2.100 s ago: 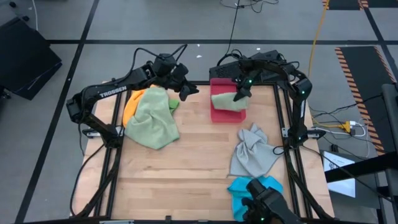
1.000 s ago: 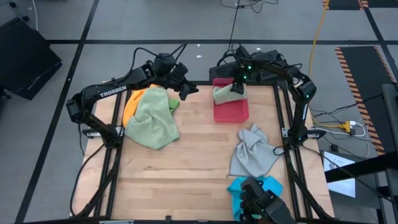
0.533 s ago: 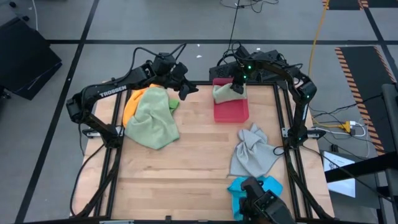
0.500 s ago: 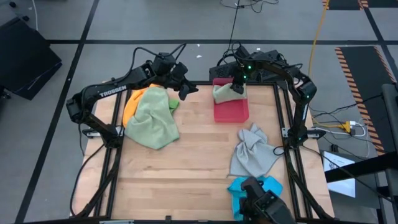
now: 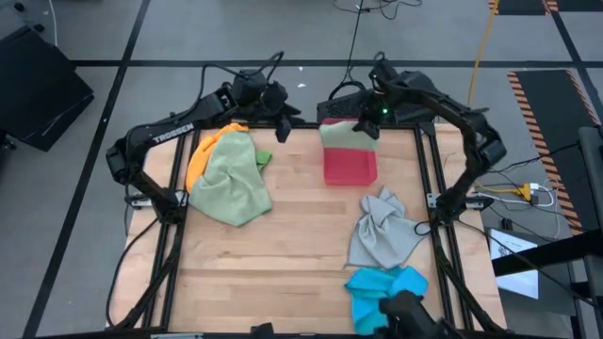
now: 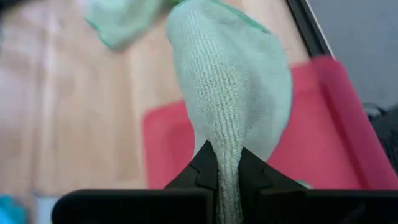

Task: Fold microfiber towels
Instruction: Put the right light green microfiber cloth into the red bin

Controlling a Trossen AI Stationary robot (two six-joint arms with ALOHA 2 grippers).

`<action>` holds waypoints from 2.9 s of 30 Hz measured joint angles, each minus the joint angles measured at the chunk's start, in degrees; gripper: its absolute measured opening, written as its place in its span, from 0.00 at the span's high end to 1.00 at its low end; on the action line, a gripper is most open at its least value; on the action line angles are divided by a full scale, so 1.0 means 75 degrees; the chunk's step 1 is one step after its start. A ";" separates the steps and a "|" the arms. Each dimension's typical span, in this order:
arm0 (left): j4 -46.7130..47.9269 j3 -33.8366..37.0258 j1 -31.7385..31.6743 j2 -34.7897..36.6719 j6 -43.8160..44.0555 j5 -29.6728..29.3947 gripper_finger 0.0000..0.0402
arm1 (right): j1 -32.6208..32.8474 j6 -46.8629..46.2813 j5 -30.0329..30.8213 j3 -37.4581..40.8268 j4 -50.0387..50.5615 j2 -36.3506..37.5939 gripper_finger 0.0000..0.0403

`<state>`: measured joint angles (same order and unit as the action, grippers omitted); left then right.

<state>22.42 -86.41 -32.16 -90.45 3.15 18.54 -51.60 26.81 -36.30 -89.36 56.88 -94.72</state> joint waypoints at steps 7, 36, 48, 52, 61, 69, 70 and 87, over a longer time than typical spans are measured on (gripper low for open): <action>-0.0463 -0.0836 0.0157 -0.0672 -0.0378 0.0492 0.27 | 0.0590 -0.1119 -0.0446 0.0000 -0.0007 0.0797 0.98; -0.0206 -0.1309 0.0560 -0.2011 -0.0731 0.1447 0.94 | 0.1039 -0.2247 -0.1711 0.0000 -0.1213 0.0796 0.98; 0.0011 -0.1312 0.0544 -0.2011 -0.0189 0.1702 0.45 | 0.0627 -0.2290 -0.2538 0.0000 -0.1204 0.0805 0.97; 0.0029 -0.1309 0.0554 -0.2011 -0.0275 0.1732 0.45 | 0.0616 -0.2282 -0.2598 0.0000 -0.1207 0.0807 0.97; -0.0373 -0.1309 0.0250 -0.2011 0.0303 0.2216 0.95 | 0.0619 -0.2286 -0.2570 0.0000 -0.1258 0.0805 0.97; -0.0381 -0.1306 -0.0151 -0.1994 0.1102 0.2261 0.96 | 0.0628 -0.2946 -0.1639 -0.0006 -0.1295 0.0840 0.81; -0.0377 -0.1306 -0.0205 -0.1991 0.1198 0.2315 0.96 | 0.0628 -0.3075 -0.1555 -0.0006 -0.1317 0.0843 0.78; -0.0344 -0.1306 -0.0408 -0.1973 0.1873 0.2969 0.96 | 0.0280 -0.3628 -0.0194 -0.0003 -0.0760 0.1674 0.42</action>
<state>19.84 -96.20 -35.22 -105.25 17.19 40.80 -49.50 -0.40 -37.75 -89.38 51.18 -82.17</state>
